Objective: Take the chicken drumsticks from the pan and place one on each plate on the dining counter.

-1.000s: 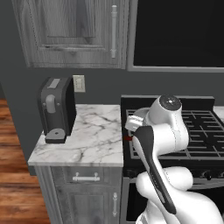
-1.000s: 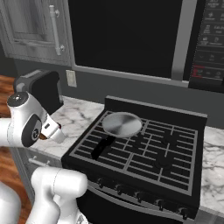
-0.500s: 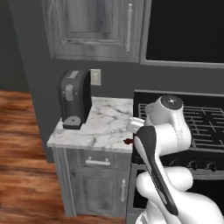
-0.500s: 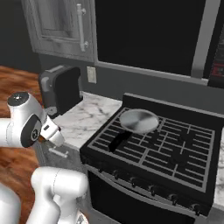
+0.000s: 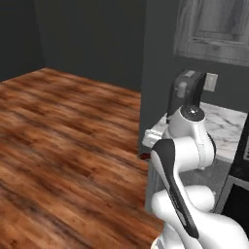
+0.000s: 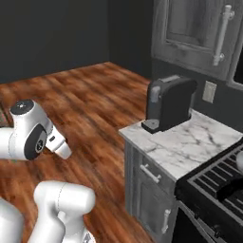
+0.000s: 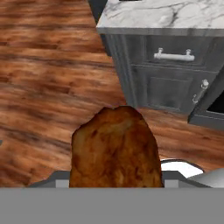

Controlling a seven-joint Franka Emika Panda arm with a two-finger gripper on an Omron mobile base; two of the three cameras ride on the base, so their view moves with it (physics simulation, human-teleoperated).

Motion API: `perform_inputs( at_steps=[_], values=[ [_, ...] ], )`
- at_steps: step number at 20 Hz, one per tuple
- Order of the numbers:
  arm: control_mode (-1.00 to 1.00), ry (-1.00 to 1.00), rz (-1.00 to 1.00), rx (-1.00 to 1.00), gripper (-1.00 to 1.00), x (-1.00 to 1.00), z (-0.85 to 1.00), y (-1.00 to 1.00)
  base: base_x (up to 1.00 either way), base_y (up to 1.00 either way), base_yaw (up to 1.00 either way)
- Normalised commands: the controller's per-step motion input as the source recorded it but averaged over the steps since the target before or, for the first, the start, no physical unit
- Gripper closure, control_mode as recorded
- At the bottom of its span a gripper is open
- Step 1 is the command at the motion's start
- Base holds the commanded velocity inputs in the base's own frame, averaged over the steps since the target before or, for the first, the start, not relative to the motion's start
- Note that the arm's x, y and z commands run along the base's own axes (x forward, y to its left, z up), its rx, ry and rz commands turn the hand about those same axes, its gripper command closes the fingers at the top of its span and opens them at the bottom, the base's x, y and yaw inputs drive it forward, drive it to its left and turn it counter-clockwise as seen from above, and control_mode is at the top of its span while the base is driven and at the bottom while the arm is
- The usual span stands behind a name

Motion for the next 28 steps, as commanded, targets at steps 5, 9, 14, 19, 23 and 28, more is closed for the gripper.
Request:
perform_inputs(
  at_steps=[5, 9, 14, 19, 23, 28],
  values=[
    [1.00, 0.00, 0.00, 0.00, 1.00, 0.00, 0.00, 0.00, 0.33, 0.62, 0.57],
    [1.00, 0.00, 0.00, 0.00, 1.00, 0.00, 0.00, 0.00, 0.97, 0.32, 0.26],
    [1.00, 0.00, 0.00, 0.00, 1.00, 0.00, 0.00, 0.00, 1.00, 0.15, 0.16],
    [1.00, 0.00, 0.00, 0.00, 1.00, 0.00, 0.00, 0.00, 1.00, 0.21, 0.12],
    [1.00, 0.00, 0.00, 0.00, 1.00, 0.00, 0.00, 0.00, 1.00, 0.14, 0.08],
    [1.00, 0.00, 0.00, 0.00, 1.00, 0.00, 0.00, 0.00, 1.00, 0.01, 0.00]
  ],
)
